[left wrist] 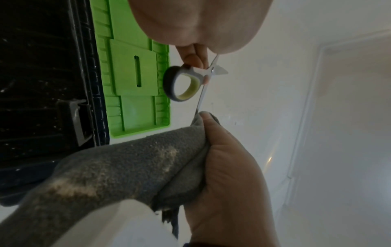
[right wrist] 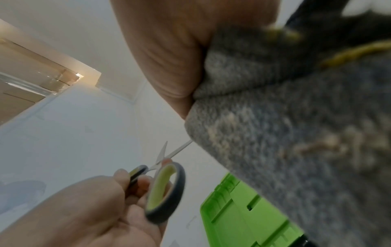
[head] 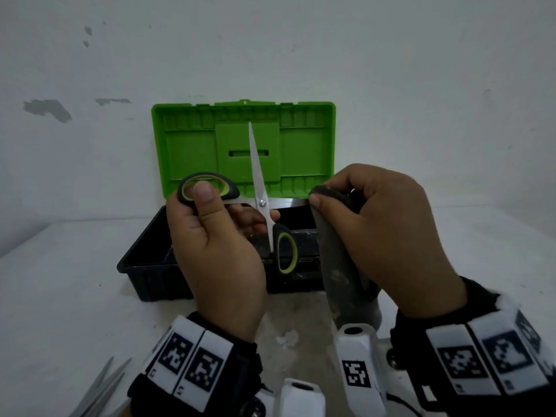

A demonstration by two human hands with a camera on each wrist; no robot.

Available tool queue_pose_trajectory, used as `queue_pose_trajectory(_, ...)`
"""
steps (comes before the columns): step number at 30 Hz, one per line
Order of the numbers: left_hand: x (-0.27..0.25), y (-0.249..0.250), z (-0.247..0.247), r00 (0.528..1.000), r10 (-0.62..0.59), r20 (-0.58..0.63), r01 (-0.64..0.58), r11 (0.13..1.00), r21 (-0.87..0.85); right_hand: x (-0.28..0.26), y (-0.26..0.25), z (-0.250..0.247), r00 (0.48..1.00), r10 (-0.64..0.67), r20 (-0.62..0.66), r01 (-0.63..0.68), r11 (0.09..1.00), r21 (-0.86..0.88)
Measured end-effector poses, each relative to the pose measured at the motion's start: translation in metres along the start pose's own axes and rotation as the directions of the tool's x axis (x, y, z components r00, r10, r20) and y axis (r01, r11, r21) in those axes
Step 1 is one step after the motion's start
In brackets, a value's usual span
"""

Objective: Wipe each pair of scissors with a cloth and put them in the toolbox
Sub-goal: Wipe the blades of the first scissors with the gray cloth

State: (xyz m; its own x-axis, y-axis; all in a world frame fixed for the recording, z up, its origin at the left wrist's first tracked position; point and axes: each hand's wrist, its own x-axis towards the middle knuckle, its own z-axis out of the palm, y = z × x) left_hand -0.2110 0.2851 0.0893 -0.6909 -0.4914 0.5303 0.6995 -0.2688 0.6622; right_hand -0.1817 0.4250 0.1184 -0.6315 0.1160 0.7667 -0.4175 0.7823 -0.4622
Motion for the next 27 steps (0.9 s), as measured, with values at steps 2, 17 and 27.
queue_pose_trajectory(2, -0.001, 0.001, 0.001, 0.998, -0.039, 0.042, 0.040, 0.999, -0.029, 0.000, -0.004, 0.000, 0.998, -0.046, -0.031, 0.047, 0.999, 0.011)
queue_pose_trajectory(17, -0.001, 0.016, 0.004, 0.967, -0.177, 0.185, 0.189, 0.981, -0.049, 0.000, -0.006, 0.000, 0.980, -0.157, -0.122, 0.153, 0.987, -0.039)
queue_pose_trajectory(27, 0.007, 0.017, 0.000, 0.961, -0.236, 0.142, 0.245, 0.968, -0.048, 0.006, 0.022, -0.008, 0.988, -0.034, -0.151, 0.021, 0.996, -0.088)
